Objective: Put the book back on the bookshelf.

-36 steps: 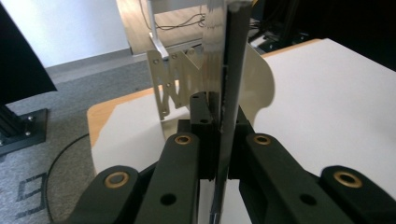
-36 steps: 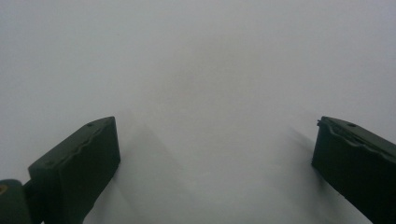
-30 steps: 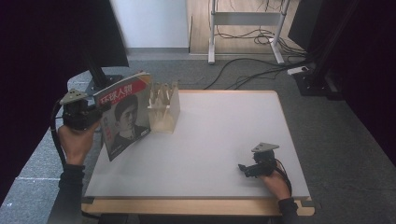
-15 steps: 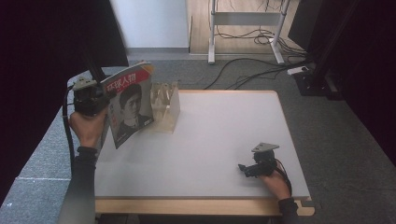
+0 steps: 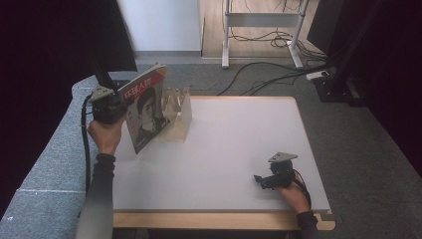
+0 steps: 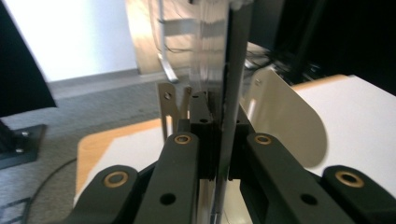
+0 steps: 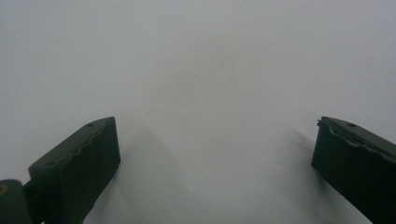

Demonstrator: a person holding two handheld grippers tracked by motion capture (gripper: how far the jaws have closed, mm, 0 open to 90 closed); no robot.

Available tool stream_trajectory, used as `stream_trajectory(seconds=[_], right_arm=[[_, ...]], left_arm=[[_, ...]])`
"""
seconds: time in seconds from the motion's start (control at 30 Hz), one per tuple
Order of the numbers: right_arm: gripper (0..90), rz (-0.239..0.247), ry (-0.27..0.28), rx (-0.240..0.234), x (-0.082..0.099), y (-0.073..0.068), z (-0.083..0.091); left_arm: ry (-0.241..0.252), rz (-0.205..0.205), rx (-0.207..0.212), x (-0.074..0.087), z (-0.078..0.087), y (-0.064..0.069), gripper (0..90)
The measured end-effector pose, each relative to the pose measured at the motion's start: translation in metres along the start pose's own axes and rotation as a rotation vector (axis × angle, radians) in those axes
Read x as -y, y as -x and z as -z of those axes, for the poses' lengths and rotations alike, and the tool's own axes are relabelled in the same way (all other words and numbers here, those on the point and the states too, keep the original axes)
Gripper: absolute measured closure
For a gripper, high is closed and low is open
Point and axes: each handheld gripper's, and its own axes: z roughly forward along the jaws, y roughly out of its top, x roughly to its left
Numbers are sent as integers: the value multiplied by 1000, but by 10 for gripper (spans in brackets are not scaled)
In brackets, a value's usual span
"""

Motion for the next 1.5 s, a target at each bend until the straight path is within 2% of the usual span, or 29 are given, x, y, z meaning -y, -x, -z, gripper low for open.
stream_trajectory(seconds=[0.03,0.1,0.13,0.2,0.27,0.37,0.53,0.6,0.73,0.8,0.93,1.1,1.13,1.2,1.3,1.43,1.5], right_arm=[[1,-1,0,0,0,0,0],[1,0,0,1,0,0,0],[0,0,0,1,0,0,0],[1,-1,0,1,0,0,0],[1,0,0,1,0,0,0],[0,0,0,1,0,0,0],[0,0,-1,0,0,0,0],[0,0,-1,1,0,0,0],[0,0,0,1,0,0,0],[0,0,-1,0,0,0,0],[0,0,0,0,0,0,0],[0,0,0,2,0,0,0],[0,0,0,2,0,0,0],[0,-1,0,2,0,0,0],[0,-1,0,2,0,0,0],[0,1,-1,3,0,0,0],[0,2,0,3,0,0,0]], left_arm=[[-28,7,24,-2,1,-2,860],[-80,-12,32,-5,3,-2,854],[-114,-19,55,-7,4,-2,850],[-150,-38,47,-8,6,-1,847],[-199,-24,77,-9,6,-4,834],[-237,-12,57,-8,8,-7,851],[-230,20,52,-3,9,-11,864],[-214,25,34,-2,10,-11,868],[-132,69,13,-1,8,-13,871],[-104,75,-5,-1,6,-12,872],[-98,88,-13,3,-1,-14,870],[-96,94,-70,14,0,-23,852],[-93,93,-72,16,1,-24,836],[-80,103,-46,19,1,-28,767],[-78,82,-51,21,0,-27,684],[-69,66,-55,21,1,-24,517],[-68,57,-45,20,2,-22,439]])
